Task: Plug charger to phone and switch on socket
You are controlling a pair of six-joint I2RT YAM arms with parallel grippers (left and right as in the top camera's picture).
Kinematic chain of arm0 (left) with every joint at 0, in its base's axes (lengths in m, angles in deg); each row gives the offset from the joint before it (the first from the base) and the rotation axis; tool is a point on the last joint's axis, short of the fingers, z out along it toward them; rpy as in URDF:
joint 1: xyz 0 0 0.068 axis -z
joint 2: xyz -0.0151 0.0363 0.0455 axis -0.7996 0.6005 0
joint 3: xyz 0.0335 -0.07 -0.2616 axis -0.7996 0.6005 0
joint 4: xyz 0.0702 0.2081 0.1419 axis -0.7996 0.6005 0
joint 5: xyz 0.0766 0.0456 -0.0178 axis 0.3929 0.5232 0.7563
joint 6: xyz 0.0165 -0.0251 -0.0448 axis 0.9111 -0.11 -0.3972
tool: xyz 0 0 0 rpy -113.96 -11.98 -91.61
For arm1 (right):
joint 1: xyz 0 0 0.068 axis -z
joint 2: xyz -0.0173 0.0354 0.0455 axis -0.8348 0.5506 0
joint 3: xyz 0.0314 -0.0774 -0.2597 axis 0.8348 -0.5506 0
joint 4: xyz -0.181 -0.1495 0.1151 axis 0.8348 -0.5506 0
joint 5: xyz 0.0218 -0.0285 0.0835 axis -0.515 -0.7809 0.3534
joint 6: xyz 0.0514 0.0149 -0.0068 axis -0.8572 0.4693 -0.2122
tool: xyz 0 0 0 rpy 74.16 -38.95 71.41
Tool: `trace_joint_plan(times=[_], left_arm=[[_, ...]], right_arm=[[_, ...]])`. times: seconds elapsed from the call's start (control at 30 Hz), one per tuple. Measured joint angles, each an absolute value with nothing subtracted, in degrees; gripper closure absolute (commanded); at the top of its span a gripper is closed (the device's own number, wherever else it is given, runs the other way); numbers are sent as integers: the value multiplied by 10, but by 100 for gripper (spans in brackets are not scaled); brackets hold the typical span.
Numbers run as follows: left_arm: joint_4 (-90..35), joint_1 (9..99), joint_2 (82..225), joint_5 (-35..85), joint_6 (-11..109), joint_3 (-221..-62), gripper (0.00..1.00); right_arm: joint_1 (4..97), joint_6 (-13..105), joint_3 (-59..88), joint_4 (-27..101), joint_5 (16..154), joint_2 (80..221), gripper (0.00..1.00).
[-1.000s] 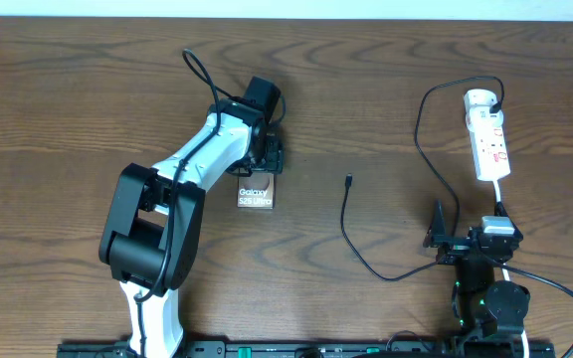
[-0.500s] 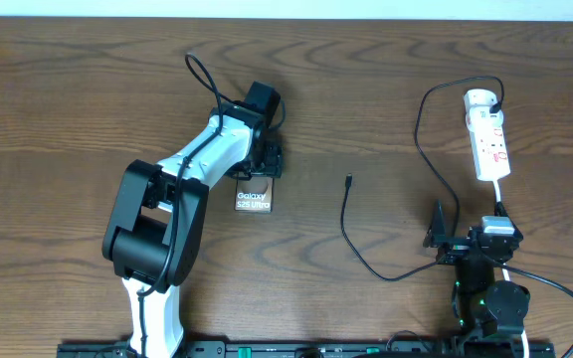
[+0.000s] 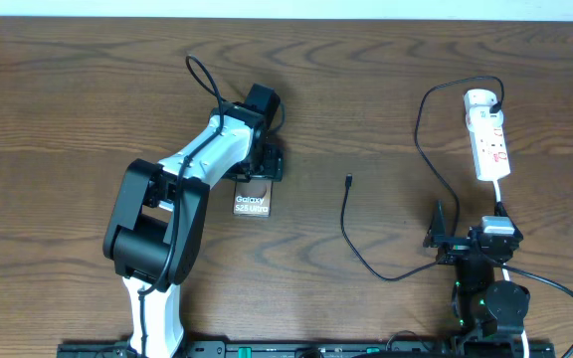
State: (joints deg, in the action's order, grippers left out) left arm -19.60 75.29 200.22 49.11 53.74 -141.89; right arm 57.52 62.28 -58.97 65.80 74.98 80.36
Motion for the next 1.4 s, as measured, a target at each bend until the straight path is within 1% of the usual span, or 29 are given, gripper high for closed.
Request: trace_joint_plan(times=[0.17,0.7,0.93,1.1,1.17,1.4], left_arm=[[-194,753,2002,491,535,-1419,11],[-177,753,2002,491,535,-1419,11],[-181,753,2002,491,535,-1419,21],[-183,753,2002,491,535,-1419,24],[-183,753,2002,491,535,-1419,27],[-183,753,2002,491,535,-1419,28]], right_arm=[[575,623,-590,658,750,804,1],[575,623,-590,658,750,804,1],[575,623,-590,658,750,804,1],[575,623,-590,658,750,804,1],[575,623,-590,658,750,804,1],[575,623,-590,658,750,804,1]])
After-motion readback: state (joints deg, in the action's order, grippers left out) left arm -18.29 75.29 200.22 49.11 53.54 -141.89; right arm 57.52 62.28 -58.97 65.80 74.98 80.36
